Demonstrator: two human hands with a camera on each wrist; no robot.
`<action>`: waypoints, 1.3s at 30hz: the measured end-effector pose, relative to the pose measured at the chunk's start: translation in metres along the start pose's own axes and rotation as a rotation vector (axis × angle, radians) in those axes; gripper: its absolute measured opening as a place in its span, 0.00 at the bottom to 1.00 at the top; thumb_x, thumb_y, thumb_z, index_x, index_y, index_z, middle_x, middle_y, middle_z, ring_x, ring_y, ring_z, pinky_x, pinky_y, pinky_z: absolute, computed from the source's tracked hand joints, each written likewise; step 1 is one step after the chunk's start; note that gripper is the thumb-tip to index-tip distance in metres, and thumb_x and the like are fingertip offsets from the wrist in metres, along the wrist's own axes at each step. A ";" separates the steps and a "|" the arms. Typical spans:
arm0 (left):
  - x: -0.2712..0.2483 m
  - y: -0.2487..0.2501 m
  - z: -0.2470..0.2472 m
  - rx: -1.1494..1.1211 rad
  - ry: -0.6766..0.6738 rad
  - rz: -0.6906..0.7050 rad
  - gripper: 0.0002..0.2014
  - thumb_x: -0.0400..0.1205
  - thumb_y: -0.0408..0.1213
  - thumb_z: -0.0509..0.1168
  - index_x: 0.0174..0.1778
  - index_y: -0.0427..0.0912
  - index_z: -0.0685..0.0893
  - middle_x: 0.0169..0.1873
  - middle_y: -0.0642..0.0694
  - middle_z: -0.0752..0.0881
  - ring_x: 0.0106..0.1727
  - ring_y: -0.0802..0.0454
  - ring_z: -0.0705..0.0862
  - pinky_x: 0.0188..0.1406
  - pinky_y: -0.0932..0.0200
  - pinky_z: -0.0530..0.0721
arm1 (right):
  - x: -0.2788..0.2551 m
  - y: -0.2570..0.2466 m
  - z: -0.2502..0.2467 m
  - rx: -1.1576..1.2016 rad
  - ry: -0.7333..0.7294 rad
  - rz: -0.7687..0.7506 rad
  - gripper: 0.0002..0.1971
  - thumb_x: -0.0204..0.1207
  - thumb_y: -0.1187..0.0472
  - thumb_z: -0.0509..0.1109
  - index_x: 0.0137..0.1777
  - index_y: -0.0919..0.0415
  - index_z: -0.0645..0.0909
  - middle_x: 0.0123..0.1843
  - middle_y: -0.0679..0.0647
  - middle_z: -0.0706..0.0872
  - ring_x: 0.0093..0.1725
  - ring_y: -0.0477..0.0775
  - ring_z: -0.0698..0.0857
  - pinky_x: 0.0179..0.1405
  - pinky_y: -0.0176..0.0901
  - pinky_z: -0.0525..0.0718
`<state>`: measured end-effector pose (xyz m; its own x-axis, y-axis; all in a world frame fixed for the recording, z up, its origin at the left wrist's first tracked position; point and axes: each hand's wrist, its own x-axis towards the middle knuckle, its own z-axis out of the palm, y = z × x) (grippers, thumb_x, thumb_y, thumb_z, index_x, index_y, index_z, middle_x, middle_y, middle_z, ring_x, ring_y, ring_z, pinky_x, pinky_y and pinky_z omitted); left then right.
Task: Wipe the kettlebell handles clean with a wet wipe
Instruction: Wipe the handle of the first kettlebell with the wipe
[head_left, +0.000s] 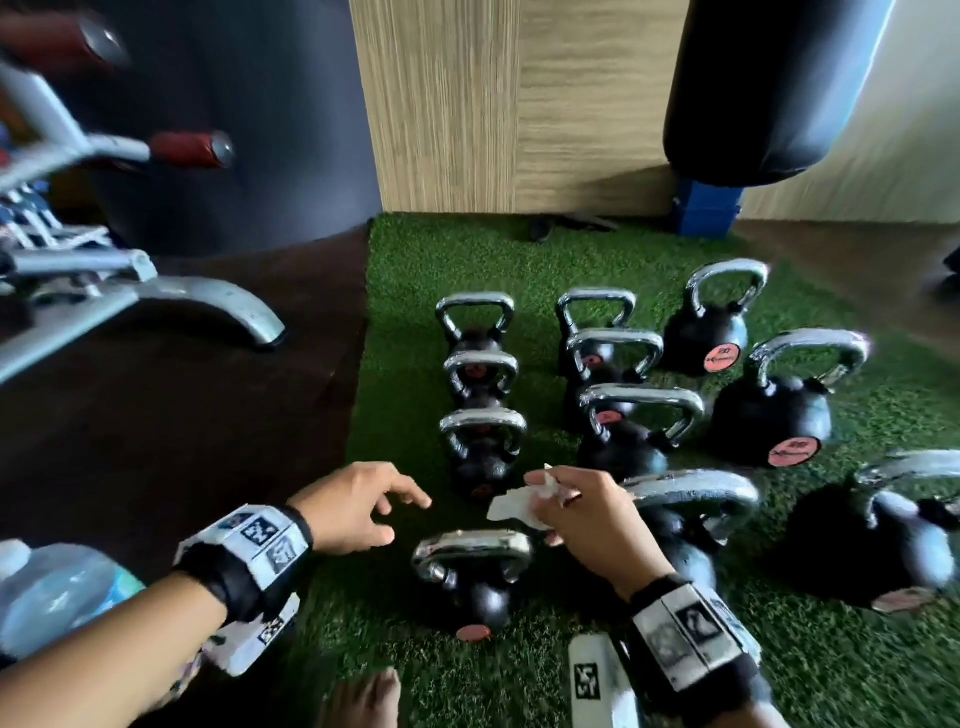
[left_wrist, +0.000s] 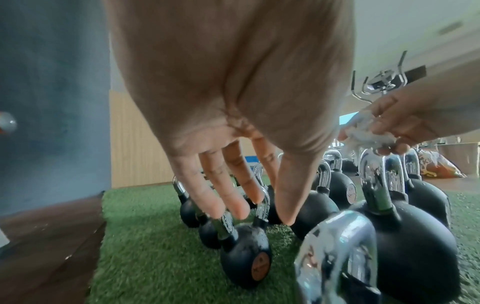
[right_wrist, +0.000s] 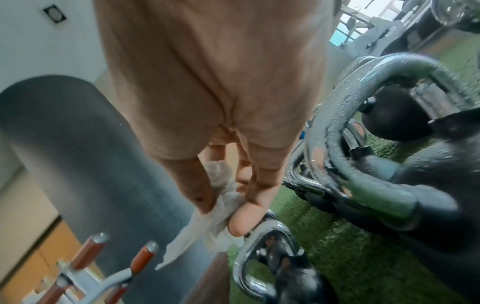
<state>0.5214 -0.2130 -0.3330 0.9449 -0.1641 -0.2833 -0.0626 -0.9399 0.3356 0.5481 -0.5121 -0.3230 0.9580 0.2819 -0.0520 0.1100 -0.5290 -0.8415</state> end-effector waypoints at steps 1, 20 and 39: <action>0.006 -0.005 -0.003 -0.013 0.010 -0.009 0.24 0.79 0.40 0.73 0.65 0.73 0.82 0.59 0.68 0.80 0.55 0.70 0.82 0.54 0.64 0.86 | 0.006 -0.004 -0.001 0.055 -0.005 0.002 0.11 0.77 0.61 0.73 0.56 0.47 0.90 0.47 0.49 0.93 0.40 0.53 0.92 0.49 0.53 0.91; 0.229 -0.094 0.087 -0.624 -0.059 -0.079 0.40 0.62 0.60 0.85 0.66 0.72 0.71 0.59 0.76 0.74 0.63 0.73 0.78 0.54 0.81 0.70 | 0.187 -0.006 0.035 -0.343 0.161 -0.230 0.21 0.69 0.60 0.83 0.61 0.44 0.87 0.46 0.42 0.89 0.42 0.35 0.86 0.49 0.25 0.81; 0.273 -0.107 0.118 -0.894 -0.117 0.162 0.38 0.63 0.57 0.88 0.70 0.65 0.83 0.64 0.61 0.90 0.68 0.61 0.86 0.76 0.45 0.80 | 0.210 0.007 0.082 -0.484 0.141 -0.276 0.08 0.76 0.66 0.77 0.52 0.56 0.94 0.43 0.50 0.88 0.47 0.51 0.86 0.50 0.38 0.82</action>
<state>0.7481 -0.1923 -0.5522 0.9044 -0.3494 -0.2449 0.1263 -0.3290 0.9359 0.7284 -0.3911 -0.3840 0.8989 0.3698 0.2350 0.4381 -0.7664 -0.4698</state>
